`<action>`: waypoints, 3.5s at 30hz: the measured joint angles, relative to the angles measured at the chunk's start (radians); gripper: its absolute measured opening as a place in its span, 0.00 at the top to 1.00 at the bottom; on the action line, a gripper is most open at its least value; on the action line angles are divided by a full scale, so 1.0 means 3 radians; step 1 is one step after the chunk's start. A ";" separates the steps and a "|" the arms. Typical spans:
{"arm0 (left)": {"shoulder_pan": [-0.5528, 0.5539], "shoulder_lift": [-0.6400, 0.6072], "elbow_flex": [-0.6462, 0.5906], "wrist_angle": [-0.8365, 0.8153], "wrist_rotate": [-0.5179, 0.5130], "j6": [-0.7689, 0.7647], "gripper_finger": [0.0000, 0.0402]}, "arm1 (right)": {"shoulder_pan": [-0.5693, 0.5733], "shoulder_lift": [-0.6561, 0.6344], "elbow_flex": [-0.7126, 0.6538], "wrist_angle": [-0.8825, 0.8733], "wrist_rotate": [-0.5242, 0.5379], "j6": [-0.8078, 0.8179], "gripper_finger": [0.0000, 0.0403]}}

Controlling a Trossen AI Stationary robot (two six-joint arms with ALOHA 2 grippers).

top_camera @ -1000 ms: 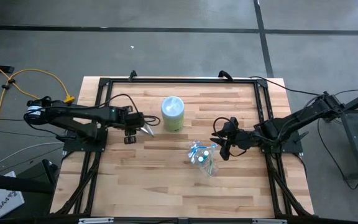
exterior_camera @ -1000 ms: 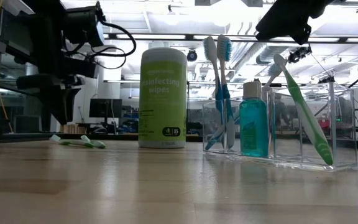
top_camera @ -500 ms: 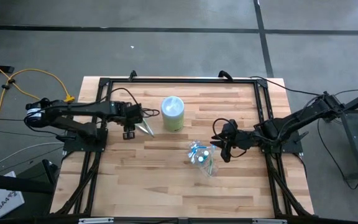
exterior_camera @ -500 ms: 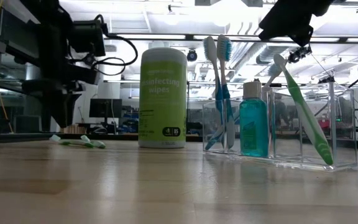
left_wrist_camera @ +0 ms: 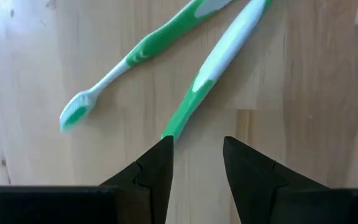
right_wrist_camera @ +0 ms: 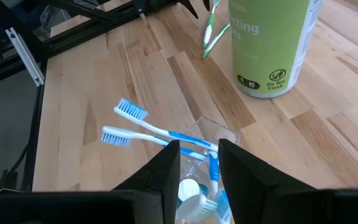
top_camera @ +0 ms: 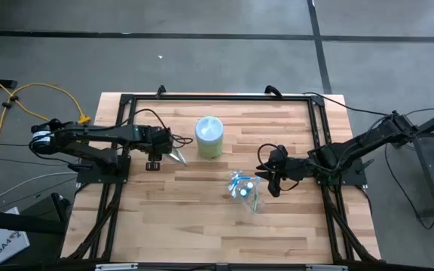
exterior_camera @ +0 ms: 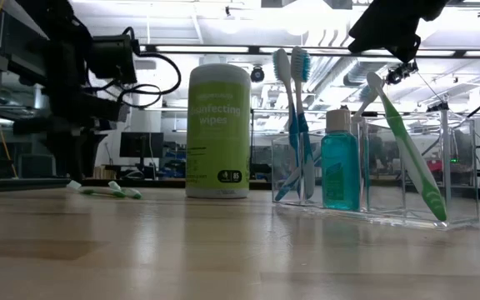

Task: Pick & Place toothbrushing station
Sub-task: Put the bottom green toothbrush into the transparent organizer

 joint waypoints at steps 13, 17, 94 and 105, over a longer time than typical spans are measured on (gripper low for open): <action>-0.0032 0.0000 -0.0145 0.0524 -0.0154 0.0356 0.67 | 0.0000 0.0000 0.0000 0.0000 -0.0001 -0.0022 0.75; -0.0007 0.0000 -0.0145 0.0540 -0.0058 0.0396 0.68 | 0.0001 0.0000 0.0000 0.0000 -0.0029 -0.0023 0.75; -0.2052 -0.0178 0.0298 0.1596 -0.1131 0.1098 0.99 | 0.0001 0.0000 0.0000 0.0044 -0.0163 -0.0024 0.75; -0.2861 0.0043 0.0304 0.3258 -0.1816 0.3095 0.99 | 0.0001 0.0010 0.0000 0.0781 -0.0257 -0.0122 0.75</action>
